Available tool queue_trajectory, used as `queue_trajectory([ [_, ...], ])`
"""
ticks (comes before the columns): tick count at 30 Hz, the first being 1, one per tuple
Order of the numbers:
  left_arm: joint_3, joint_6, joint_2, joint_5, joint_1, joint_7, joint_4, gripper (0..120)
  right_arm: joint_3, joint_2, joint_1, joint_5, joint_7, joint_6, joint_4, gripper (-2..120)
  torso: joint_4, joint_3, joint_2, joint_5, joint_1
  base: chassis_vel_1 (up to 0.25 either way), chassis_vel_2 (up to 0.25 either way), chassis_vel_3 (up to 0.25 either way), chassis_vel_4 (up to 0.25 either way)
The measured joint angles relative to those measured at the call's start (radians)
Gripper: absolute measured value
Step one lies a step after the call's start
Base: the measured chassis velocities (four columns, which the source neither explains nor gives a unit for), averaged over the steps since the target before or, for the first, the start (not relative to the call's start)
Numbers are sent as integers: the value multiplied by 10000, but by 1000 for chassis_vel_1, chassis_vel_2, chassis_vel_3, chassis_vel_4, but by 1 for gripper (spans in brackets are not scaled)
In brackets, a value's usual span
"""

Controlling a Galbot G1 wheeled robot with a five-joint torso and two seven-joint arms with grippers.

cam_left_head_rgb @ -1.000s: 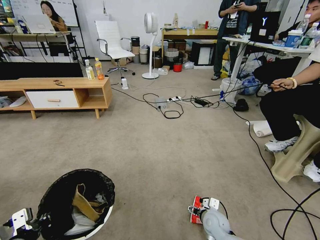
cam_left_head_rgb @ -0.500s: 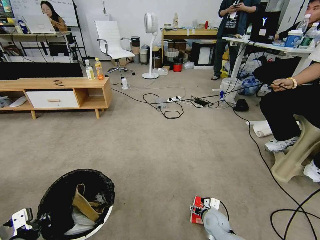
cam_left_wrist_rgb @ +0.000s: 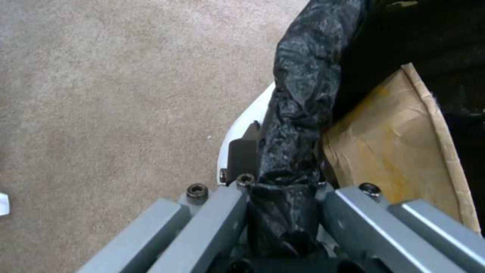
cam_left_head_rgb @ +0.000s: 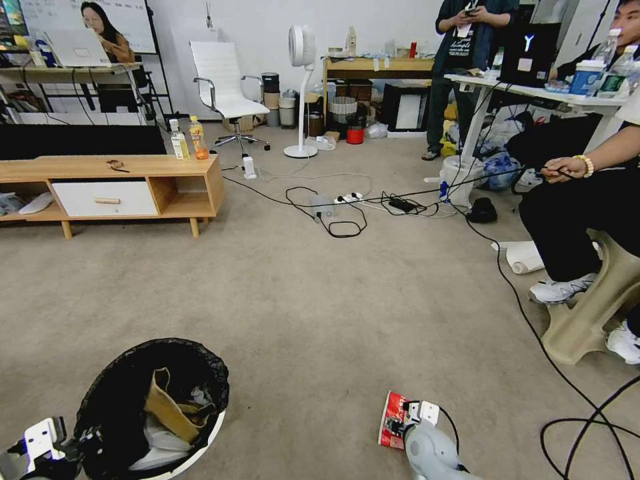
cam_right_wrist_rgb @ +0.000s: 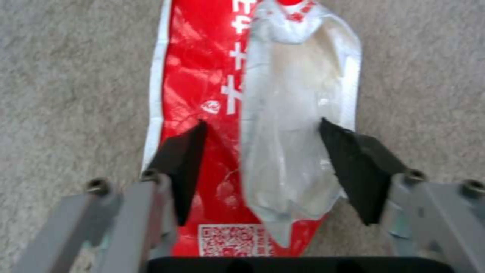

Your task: Pick up the trash bin and place the garbage on the floor into it.

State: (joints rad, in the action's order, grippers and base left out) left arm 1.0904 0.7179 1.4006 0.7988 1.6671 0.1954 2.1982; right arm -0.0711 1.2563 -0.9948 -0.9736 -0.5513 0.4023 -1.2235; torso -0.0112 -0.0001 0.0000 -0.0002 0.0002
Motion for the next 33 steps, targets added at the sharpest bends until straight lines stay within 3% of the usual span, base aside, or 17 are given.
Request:
queue_trajectory([
  [2, -5, -4, -9, -1, -12, 0, -15, 1, -6, 35, 0, 83, 52, -59, 135, 44, -4, -1, 1, -6, -1, 0, 0, 0, 0],
  [6, -13, -9, -22, -2, -30, 0, -30, 1, -12, 54, 2, 161, 110, -124, 248, 36, -5, -1, 2, -9, -1, 0, 0, 0, 0],
  [8, -35, -27, -22, -2, -42, 0, -34, 1, -12, 56, -13, 212, 142, -173, 300, 23, -3, -1, 2, -8, -2, 0, 0, 0, 0],
  [15, -45, -43, -17, -18, -26, 0, -33, 1, 51, -19, -185, 289, 191, -256, 81, 0, 7, 0, 1, 8, -1, 0, 0, 0, 0],
  [25, -28, -44, -46, 4, -6, 1, 58, 1, 111, -486, -544, 401, 186, -325, -1029, 0, 3, 2, -2, 10, 0, 0, 0, 0, 0],
  [31, -39, 6, -67, 173, -21, 117, 187, 1, -2, -1373, -842, 463, 109, -500, -2244, 0, 0, 1, -2, 6, 0, 0, 0, 0, 0],
  [33, -37, 81, -114, 405, -79, 299, 268, 1, -136, -1989, -1020, 494, 93, -597, -3324, 0, -3, 1, -2, 5, -1, 0, 0, 0, 0],
])
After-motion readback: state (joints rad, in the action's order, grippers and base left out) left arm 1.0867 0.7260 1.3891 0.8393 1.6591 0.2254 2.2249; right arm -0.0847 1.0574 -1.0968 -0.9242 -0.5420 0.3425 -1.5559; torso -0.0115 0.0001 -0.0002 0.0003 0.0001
